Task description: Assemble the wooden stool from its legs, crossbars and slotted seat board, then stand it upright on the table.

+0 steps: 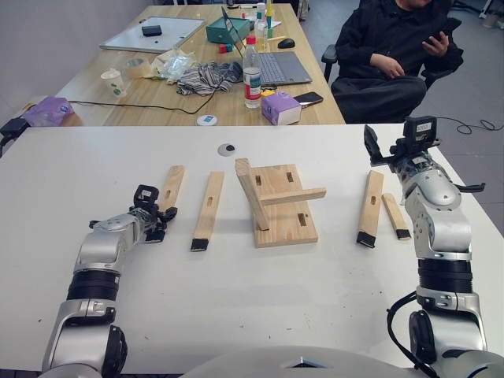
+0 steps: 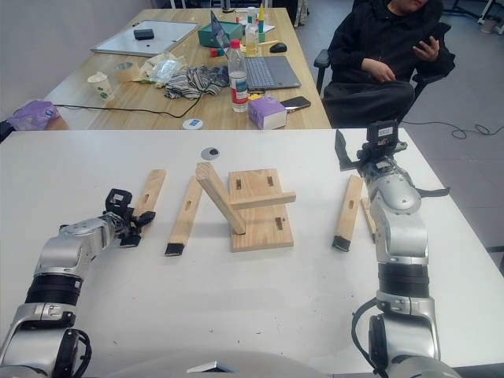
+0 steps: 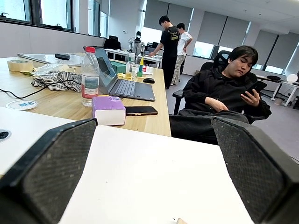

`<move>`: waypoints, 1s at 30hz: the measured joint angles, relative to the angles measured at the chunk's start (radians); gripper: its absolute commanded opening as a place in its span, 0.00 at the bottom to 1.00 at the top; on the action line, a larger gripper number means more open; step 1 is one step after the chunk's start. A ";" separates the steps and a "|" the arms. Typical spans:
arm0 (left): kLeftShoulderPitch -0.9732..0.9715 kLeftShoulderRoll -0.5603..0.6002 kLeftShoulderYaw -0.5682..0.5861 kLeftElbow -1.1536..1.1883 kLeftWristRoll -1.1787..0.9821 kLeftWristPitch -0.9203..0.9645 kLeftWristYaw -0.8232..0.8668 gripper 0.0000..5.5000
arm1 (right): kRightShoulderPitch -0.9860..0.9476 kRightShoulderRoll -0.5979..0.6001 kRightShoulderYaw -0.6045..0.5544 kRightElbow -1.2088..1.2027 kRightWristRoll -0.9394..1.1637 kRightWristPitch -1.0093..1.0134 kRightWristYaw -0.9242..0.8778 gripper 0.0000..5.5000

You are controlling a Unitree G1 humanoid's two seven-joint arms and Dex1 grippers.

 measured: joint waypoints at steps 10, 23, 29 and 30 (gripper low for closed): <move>-0.063 -0.124 0.192 -0.041 -0.233 -0.087 -0.081 0.36 | -0.072 0.038 -0.005 0.027 0.169 0.124 0.121 0.86; -0.556 -0.058 0.208 -0.611 -1.091 0.285 -0.173 0.36 | -0.855 0.072 -0.209 0.317 1.247 0.982 0.450 0.98; -0.487 -0.058 0.179 -0.638 -1.089 0.273 -0.188 0.36 | -0.855 0.070 -0.219 0.270 1.301 0.979 0.389 0.74; -0.482 -0.058 0.175 -0.640 -1.088 0.267 -0.196 0.36 | -0.855 0.070 -0.219 0.268 1.300 0.961 0.380 0.69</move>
